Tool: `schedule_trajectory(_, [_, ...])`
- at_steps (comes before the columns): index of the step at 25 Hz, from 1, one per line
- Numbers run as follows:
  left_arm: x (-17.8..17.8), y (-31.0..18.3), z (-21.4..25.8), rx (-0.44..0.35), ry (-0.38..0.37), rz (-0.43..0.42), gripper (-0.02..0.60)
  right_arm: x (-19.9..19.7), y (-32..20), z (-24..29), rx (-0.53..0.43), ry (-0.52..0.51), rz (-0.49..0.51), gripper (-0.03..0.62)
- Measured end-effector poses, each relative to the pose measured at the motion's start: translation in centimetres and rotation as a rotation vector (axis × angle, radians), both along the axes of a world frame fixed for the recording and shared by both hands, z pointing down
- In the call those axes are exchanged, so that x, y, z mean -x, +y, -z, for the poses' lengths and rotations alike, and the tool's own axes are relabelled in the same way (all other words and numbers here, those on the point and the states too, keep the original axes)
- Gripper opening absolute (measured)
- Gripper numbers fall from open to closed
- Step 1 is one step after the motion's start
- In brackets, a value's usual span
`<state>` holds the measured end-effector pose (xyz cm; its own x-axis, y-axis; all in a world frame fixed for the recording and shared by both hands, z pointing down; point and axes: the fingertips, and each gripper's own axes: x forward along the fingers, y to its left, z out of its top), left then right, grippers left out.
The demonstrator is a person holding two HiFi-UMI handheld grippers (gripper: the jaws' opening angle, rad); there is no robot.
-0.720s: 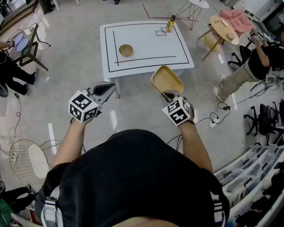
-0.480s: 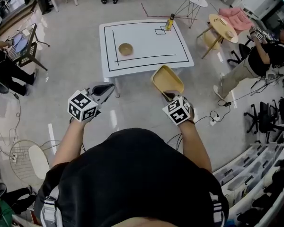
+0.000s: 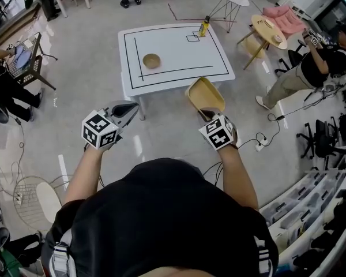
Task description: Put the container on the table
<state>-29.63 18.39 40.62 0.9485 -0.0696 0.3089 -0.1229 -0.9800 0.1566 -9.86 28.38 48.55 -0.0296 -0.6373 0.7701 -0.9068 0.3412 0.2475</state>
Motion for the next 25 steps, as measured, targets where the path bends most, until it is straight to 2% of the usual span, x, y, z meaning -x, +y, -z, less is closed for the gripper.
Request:
schedule_trajectory(8, [-1.1, 0.2, -0.8, 0.015, -0.013, -0.029, 0.006, -0.8, 0.0, -0.4, 0.014, -0.005, -0.014, 0.008])
schedule_trajectory(16, [-2.3, -1.6, -1.1, 0.031, -0.012, -0.003, 0.006, -2.9, -1.1, -1.6, 0.039, -0.005, -0.008, 0.008])
schedule_trajectory(25, [-7.6, -2.4, -1.7, 0.009, -0.06, -0.029, 0.006, -7.6, -3.5, -2.8, 0.055, -0.018, 0.012, 0.008])
